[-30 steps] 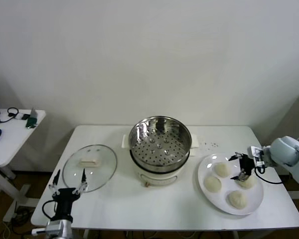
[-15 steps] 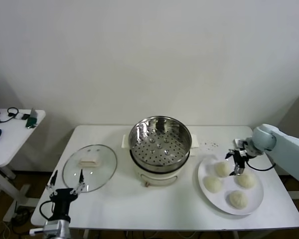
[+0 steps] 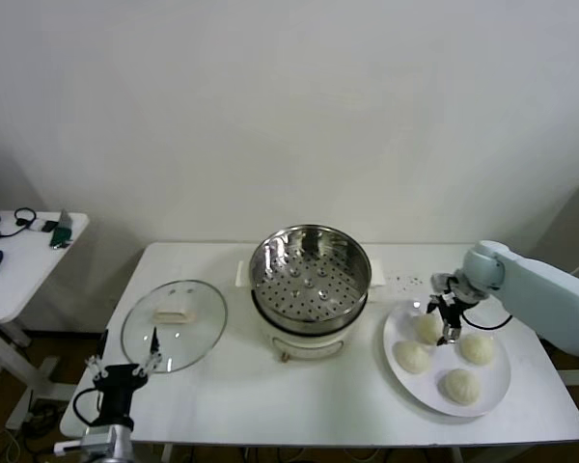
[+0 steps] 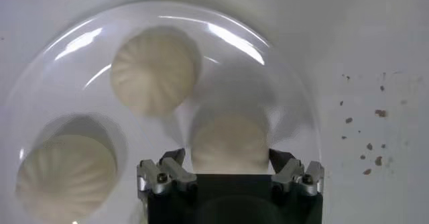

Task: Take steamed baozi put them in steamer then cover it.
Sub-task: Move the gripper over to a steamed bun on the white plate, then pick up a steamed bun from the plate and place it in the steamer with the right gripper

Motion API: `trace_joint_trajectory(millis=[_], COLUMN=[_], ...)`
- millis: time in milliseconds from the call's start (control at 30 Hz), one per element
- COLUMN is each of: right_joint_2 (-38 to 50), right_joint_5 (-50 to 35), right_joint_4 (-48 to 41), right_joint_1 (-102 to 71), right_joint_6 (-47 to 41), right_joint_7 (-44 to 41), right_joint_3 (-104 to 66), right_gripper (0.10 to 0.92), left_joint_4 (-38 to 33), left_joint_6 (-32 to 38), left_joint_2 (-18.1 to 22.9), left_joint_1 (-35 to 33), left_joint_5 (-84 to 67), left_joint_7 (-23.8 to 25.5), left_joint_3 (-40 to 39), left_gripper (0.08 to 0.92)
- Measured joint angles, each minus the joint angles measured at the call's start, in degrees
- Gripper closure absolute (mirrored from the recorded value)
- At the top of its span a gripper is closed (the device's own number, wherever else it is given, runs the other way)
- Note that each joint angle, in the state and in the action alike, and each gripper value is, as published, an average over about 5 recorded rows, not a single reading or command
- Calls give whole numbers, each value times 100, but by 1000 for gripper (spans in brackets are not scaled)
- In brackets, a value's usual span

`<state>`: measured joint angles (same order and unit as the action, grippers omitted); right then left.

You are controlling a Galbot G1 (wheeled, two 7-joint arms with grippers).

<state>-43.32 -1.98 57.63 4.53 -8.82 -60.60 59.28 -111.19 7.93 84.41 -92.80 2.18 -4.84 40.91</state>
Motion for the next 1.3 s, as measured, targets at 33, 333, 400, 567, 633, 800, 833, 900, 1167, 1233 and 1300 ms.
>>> trace_joint_trajectory(millis=[33, 333, 400, 567, 633, 800, 833, 900, 1167, 1233, 1300], right_joint_2=[-15, -69, -61, -13, 18, 76, 76, 59, -198, -316, -457], right_joint_5=[14, 63, 56, -6, -49, -193, -226, -292, -446, -443, -418], right_joint_4=[-17, -88, -78, -21, 17, 160, 195, 270, 533, 587, 630], right_joint_1=[1, 24, 33, 122, 209, 640, 760, 1034, 2315, 2643, 2954], right_joint_6=[8, 55, 60, 94, 122, 242, 278, 373, 961, 1138, 1321], right_joint_7=[-1, -26, -29, -49, -67, -120, -131, -161, -300, -331, -355], right_joint_3=[2, 0, -1, 46, 104, 402, 489, 687, 1502, 1676, 1815], right_gripper=[211, 292, 300, 304, 304, 304, 304, 304, 304, 304, 304], left_joint_4=[0, 10, 7, -4, -15, -53, -60, -71, -122, -133, -138], left_joint_6=[0, 4, 3, 3, 3, 4, 5, 8, 3, -2, -6], left_joint_2=[0, 0, 0, 1, 1, 2, 1, -2, -35, -51, -66], left_joint_1=[-5, -21, -23, -39, -49, -86, -94, -113, -195, -206, -211], left_joint_5=[0, 1, 3, 3, 4, 1, 0, -2, -3, -4, -4], left_joint_7=[-1, -4, -5, -7, -8, -10, -9, -3, 62, 72, 74], left_joint_3=[0, -13, -14, -11, -10, -8, -8, -8, -12, -10, -9], left_gripper=[177, 177, 177, 177, 177, 177, 177, 177, 177, 177, 177])
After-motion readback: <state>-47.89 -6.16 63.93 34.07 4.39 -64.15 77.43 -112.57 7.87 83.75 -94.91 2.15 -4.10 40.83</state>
